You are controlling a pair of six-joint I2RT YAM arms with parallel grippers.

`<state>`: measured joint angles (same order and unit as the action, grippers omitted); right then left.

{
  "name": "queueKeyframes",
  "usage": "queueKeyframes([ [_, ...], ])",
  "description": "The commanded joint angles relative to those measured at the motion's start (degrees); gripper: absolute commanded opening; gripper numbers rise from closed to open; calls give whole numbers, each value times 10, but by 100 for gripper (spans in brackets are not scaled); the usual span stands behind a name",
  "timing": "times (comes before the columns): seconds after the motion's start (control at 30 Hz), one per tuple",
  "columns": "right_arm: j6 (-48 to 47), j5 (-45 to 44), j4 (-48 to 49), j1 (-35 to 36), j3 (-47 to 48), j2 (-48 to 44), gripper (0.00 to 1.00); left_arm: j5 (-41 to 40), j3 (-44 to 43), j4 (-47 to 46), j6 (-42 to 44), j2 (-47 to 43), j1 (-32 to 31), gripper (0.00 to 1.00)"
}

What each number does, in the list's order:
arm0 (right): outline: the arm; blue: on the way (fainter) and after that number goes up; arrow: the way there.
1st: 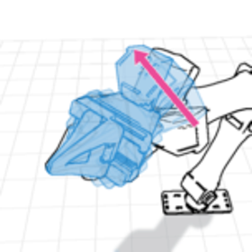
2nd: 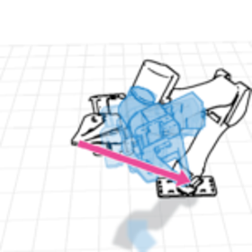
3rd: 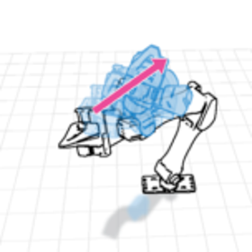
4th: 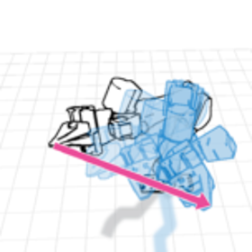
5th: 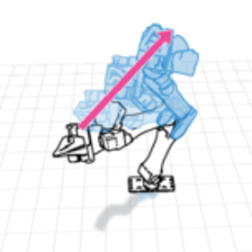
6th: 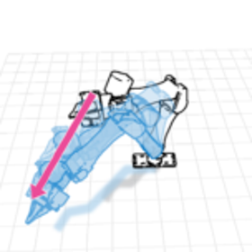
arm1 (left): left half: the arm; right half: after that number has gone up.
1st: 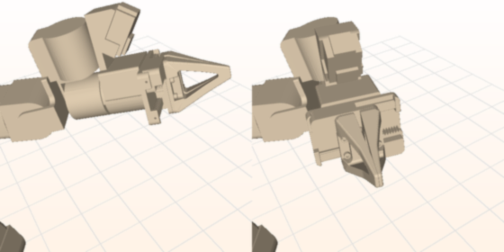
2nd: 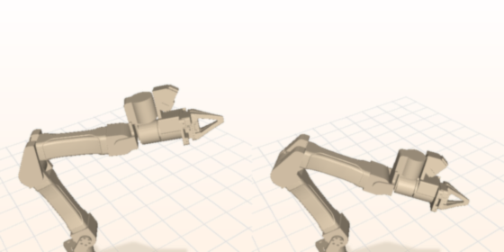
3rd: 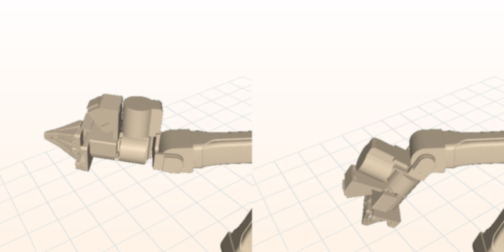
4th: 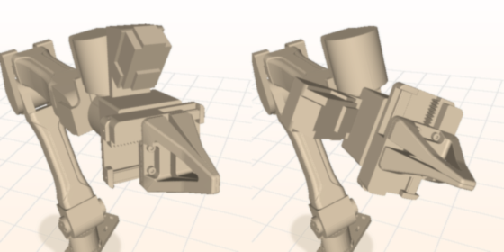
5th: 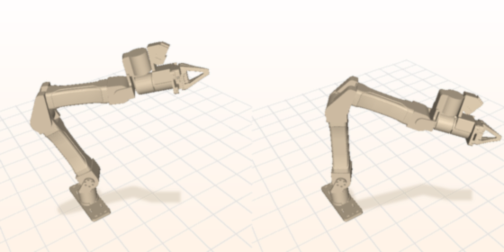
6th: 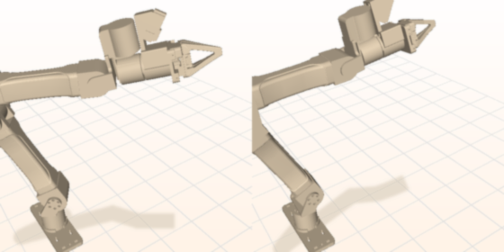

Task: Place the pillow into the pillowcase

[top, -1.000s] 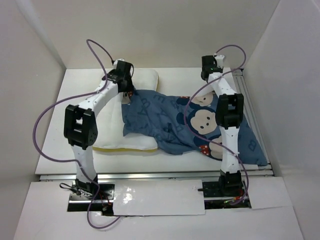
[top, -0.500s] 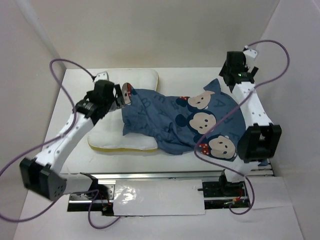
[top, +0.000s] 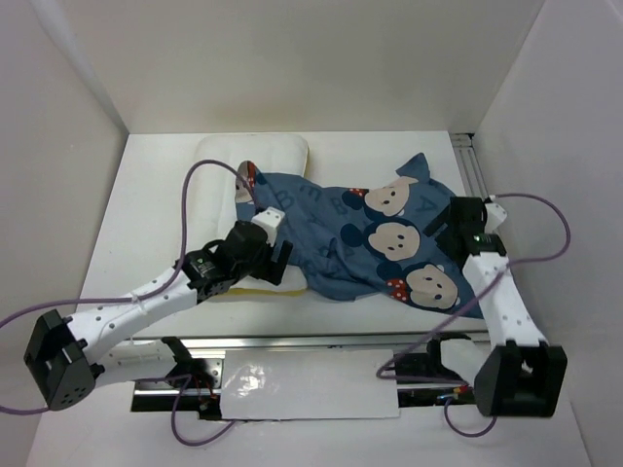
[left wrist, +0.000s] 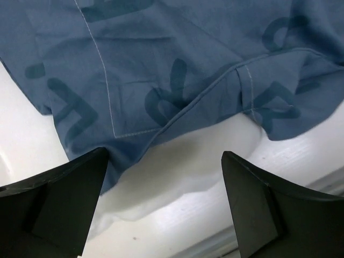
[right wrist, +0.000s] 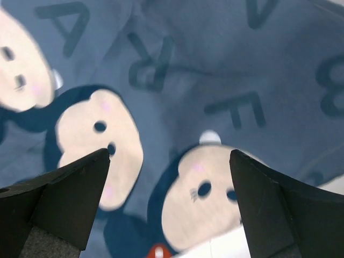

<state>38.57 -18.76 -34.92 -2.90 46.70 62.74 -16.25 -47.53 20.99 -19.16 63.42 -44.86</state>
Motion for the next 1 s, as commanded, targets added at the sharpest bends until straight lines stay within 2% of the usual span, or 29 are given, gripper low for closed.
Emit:
queueKeyframes([
  [0.0, 37, 17, -56, -8, -34, -81, 100, -58, -2, -73, 49, 28, -6, 100],
  [0.13, 69, -1, -95, -8, -65, -80, 100, -58, -2, -110, 61, 72, 1, 100],
  [0.2, 76, 34, -95, -14, -65, -70, 100, -76, -14, -115, 61, 94, 7, 95],
  [0.3, 115, 53, -100, -14, -65, -65, 100, -91, -27, -110, 48, 118, 13, 47],
  [0.33, 124, 62, -100, -14, -74, -70, 100, -91, -27, -104, 48, 118, 13, 26],
  [0.37, 124, 68, -100, -14, -79, -70, 100, -100, -27, -104, 39, 118, 20, 0],
  [0.47, 139, 93, -75, -14, -104, -65, 100, -130, -27, -124, 31, 73, 37, 0],
  [0.6, 115, 147, -27, -14, -109, -17, 100, -136, -78, -137, 23, 52, 137, 0],
  [0.7, 80, 172, -14, -14, -99, 23, 100, -136, -174, -116, 31, 104, 189, 0],
  [0.83, 74, 172, -26, -14, -99, 13, 100, -136, -294, -93, 49, 188, 218, 0],
  [0.97, 86, 172, -77, 19, -121, -24, 100, -128, -312, -88, 49, 217, 224, 0],
])
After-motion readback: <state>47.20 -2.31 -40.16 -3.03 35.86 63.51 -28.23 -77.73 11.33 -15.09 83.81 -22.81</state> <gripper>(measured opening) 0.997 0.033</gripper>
